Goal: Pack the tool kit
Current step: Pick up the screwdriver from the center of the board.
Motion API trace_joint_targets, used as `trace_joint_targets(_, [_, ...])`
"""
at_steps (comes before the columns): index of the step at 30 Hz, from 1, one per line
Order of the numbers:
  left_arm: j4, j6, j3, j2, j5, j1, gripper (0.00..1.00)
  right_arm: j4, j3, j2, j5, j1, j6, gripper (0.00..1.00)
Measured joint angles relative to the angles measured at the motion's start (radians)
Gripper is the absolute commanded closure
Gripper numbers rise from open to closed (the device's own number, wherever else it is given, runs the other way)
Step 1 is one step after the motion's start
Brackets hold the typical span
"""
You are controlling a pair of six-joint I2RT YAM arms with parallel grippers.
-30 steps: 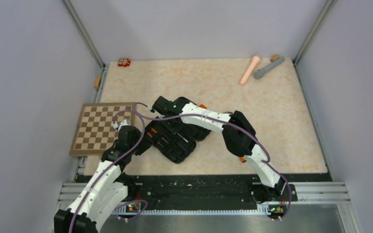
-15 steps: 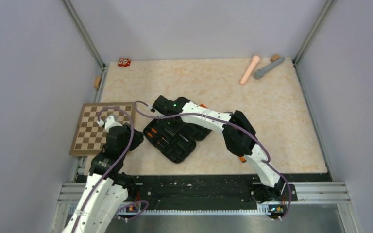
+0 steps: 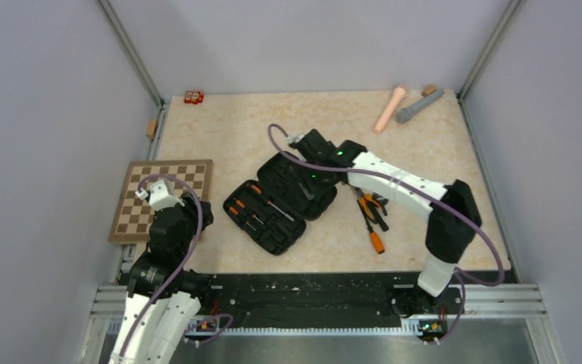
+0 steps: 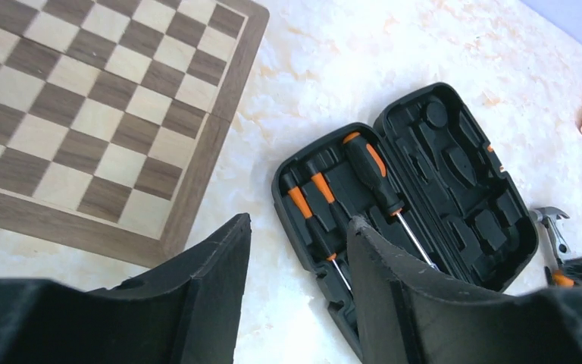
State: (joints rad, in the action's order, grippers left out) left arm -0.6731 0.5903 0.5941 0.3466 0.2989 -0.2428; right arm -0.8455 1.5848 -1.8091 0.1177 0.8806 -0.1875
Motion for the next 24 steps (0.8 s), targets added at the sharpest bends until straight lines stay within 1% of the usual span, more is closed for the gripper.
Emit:
trace_joint_targets(3, [0.006,-0.049,0.004,-0.034,0.018,0.000,0.42,0.049,-0.182,0.143,0.005,-0.092,-0.053,0.47])
trace_joint_targets(5, [0.016,-0.076,0.009,-0.042,0.030,0.000,0.38,0.063,-0.318,0.221,0.010,-0.160,-0.095,0.47])
trace_joint_targets(8, [0.039,-0.109,0.012,-0.044,0.041,0.000,0.30,0.066,-0.467,0.278,0.016,-0.223,-0.143,0.46])
trace_joint_targets(11, [0.053,-0.129,0.012,-0.044,0.054,0.000,0.24,0.066,-0.574,0.303,0.008,-0.254,-0.186,0.46])
trace_joint_targets(14, [0.068,-0.142,0.012,-0.044,0.066,0.000,0.20,0.074,-0.651,0.317,-0.007,-0.268,-0.221,0.46])
trace_joint_targets(19, [0.076,-0.151,0.011,-0.046,0.092,0.000,0.20,0.080,-0.711,0.324,-0.006,-0.271,-0.260,0.46])
trace_joint_targets(22, [0.082,-0.153,0.008,-0.053,0.105,0.000,0.20,0.095,-0.732,0.325,-0.006,-0.273,-0.268,0.51])
trace_joint_targets(24, [0.084,-0.156,0.006,-0.055,0.112,0.000,0.19,0.111,-0.747,0.327,-0.006,-0.276,-0.269,0.57])
